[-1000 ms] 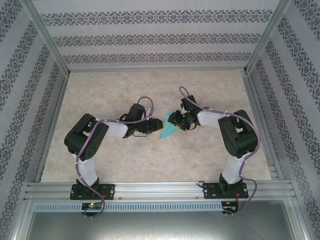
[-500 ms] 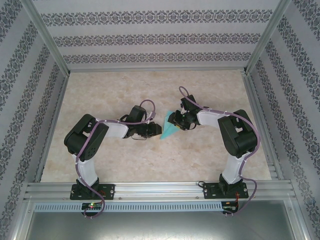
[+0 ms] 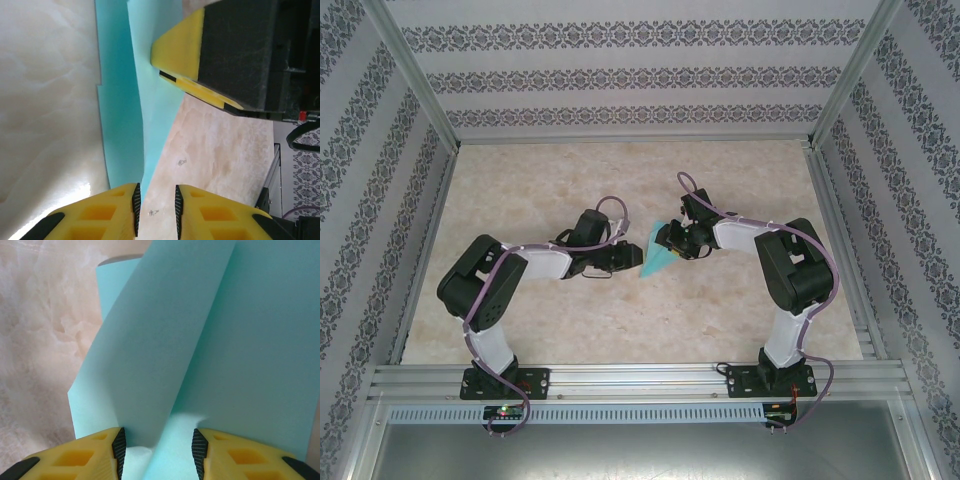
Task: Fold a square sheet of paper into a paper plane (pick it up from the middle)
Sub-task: Fourth fold the wing at the center of the table.
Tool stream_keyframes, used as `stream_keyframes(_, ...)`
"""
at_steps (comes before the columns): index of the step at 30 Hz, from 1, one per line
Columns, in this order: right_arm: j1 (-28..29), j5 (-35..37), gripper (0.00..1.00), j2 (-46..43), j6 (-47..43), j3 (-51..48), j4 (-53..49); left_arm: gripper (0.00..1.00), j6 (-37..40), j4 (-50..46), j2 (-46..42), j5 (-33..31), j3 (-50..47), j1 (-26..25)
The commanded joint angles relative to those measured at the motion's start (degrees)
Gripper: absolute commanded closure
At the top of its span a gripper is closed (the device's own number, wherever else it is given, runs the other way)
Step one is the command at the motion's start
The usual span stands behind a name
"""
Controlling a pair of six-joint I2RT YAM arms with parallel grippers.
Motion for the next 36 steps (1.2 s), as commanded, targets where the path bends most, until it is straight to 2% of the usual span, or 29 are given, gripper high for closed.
stream_keyframes(1, 0.6, 3.1, 0.56, 3.6, -1.0, -0.8, -4.1, 0.72, 1.6, 0.2, 2.2, 1.6, 2.3, -1.3)
stream_keyframes(6, 0.6, 2.9, 0.56, 3.6, -1.0, -0.8, -4.2, 0.83, 1.9, -1.5, 3.6, 1.8, 3.1, -1.5)
stream_keyframes(17, 0.6, 2.9, 0.56, 3.7, -0.9, -0.9, -4.2, 0.84, 2.4, -3.9, 5.6, 1.9, 3.8, -1.5)
stream_keyframes(29, 0.5, 3.7, 0.56, 3.8, -0.8, -0.8, -5.4, 0.8, 1.9, -3.2, 5.0, 1.6, 4.2, -1.5)
stream_keyframes(36, 0.7, 5.7, 0.58, 4.6, -1.3, -0.1, -8.2, 0.76, 2.8, -3.4, 0.2, -2.3, 4.8, -0.7)
